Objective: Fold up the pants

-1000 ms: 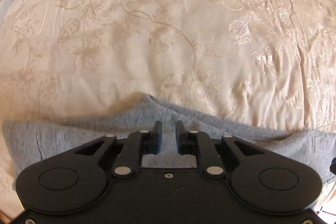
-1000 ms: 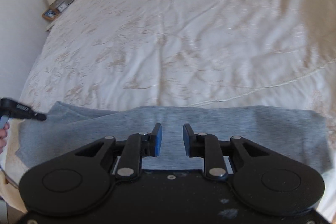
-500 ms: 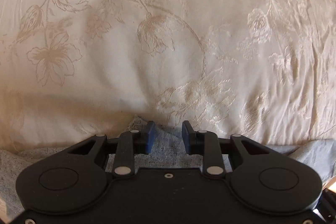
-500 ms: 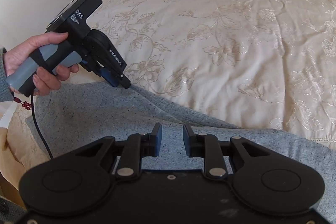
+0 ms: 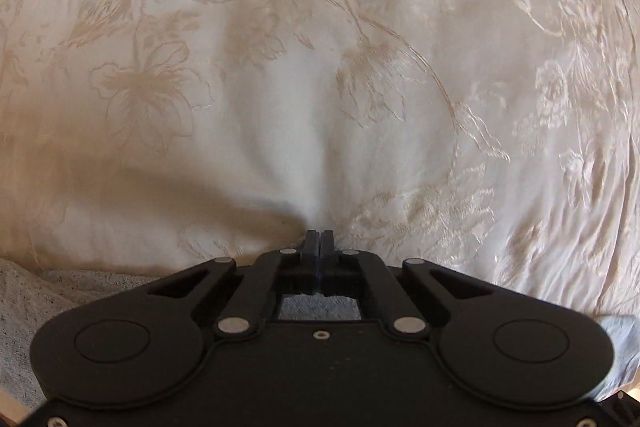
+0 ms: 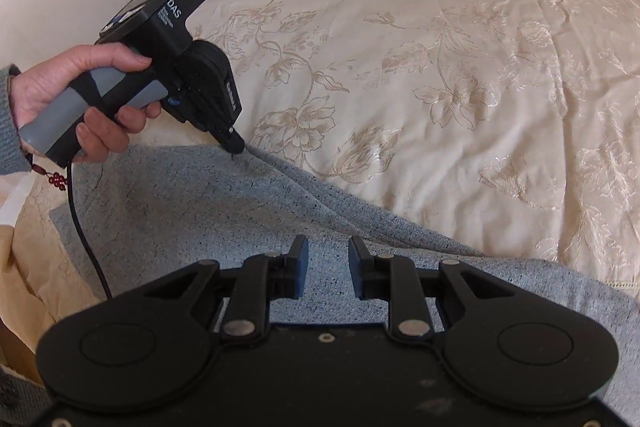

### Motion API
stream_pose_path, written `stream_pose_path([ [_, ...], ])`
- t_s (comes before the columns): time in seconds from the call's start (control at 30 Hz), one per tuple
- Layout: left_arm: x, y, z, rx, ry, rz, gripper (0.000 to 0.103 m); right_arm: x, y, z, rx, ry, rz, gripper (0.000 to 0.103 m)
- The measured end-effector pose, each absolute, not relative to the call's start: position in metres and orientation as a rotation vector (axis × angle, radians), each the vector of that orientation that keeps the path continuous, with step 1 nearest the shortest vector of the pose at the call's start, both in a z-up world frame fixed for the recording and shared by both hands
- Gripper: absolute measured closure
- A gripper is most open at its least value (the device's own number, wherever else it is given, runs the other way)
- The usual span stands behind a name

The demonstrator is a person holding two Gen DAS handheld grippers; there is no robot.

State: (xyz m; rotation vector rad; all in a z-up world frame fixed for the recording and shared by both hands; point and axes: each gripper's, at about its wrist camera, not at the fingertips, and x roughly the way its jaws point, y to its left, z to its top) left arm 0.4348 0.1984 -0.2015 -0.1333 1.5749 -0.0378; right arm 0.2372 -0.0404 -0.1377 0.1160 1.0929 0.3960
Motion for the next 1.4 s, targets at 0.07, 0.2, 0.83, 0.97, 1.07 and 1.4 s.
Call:
stream_pose_path([
  [0.07, 0.436, 0.202, -0.203, -0.07, 1.561, -0.02, 0.103, 0.247, -0.038, -0.14, 0.084, 1.088, 0.427, 0.078],
  [0.2, 0.433, 0.223, -0.199, -0.137, 1.547, -0.051, 0.103, 0.277, -0.032, -0.158, 0.03, 1.112, 0.501, 0.078],
  [0.83, 0.359, 0.246, -0.157, -0.064, 1.434, -0.17, 0.101, 0.32, 0.0, -0.191, -0.261, 1.117, 0.622, 0.102],
  [0.97, 0.361, 0.221, -0.154, -0.041, 1.411, -0.263, 0.1, 0.31, -0.014, -0.184, -0.154, 1.072, 0.563, 0.093],
  [1.07, 0.374, 0.202, -0.158, -0.02, 1.386, -0.313, 0.099, 0.296, -0.041, -0.168, 0.033, 1.036, 0.457, 0.086],
  [1.4, 0.406, 0.189, -0.198, 0.279, 1.315, -0.175, 0.094, 0.21, -0.088, -0.171, 0.247, 1.161, 0.238, 0.086],
])
